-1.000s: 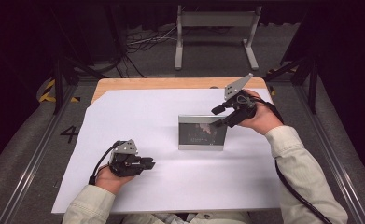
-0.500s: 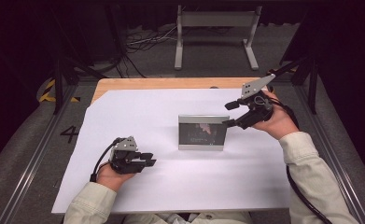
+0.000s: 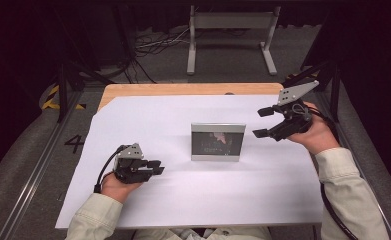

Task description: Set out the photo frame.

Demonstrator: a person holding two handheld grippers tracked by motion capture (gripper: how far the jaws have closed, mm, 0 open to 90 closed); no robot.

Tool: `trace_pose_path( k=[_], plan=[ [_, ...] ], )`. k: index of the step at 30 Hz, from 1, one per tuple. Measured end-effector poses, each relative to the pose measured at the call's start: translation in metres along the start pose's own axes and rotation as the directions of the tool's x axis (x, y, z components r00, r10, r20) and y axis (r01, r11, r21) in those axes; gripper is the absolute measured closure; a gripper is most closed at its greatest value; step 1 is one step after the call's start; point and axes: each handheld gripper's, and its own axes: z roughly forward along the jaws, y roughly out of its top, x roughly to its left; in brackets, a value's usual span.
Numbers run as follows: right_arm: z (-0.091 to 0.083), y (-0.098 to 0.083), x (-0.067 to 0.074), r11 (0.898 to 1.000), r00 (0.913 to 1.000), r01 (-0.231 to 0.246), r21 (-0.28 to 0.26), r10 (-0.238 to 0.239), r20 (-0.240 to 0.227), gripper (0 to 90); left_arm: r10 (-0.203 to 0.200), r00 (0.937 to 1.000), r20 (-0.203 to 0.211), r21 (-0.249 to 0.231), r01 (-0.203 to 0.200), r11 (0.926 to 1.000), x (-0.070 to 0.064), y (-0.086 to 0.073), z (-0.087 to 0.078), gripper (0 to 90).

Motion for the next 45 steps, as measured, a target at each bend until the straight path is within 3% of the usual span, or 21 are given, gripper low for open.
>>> trace_pose_path(
  k=[8,18,41,45],
  plan=[
    [-0.009,-0.017,0.000,0.999,0.9982,-0.026,-0.024,0.027,0.054,13.3,-0.011,0.9997,-0.021,-0.014,0.010,0.9998,0.003,-0.002,-0.002,68.2],
    [-0.007,-0.041,0.003,0.998,0.9959,-0.048,-0.050,0.052,0.074,11.2,-0.023,0.9987,-0.044,-0.023,0.022,0.9995,0.007,-0.004,-0.003,67.2],
    [0.021,-0.102,0.011,0.982,0.9822,-0.160,-0.098,0.168,0.084,10.0,-0.026,0.9946,-0.101,-0.047,0.021,0.9987,0.011,-0.008,-0.003,59.3],
    [0.030,-0.114,0.013,0.981,0.9772,-0.181,-0.074,0.187,0.100,9.7,-0.025,0.9932,-0.114,-0.053,0.019,0.9984,0.012,-0.009,-0.004,58.7]
  ],
)
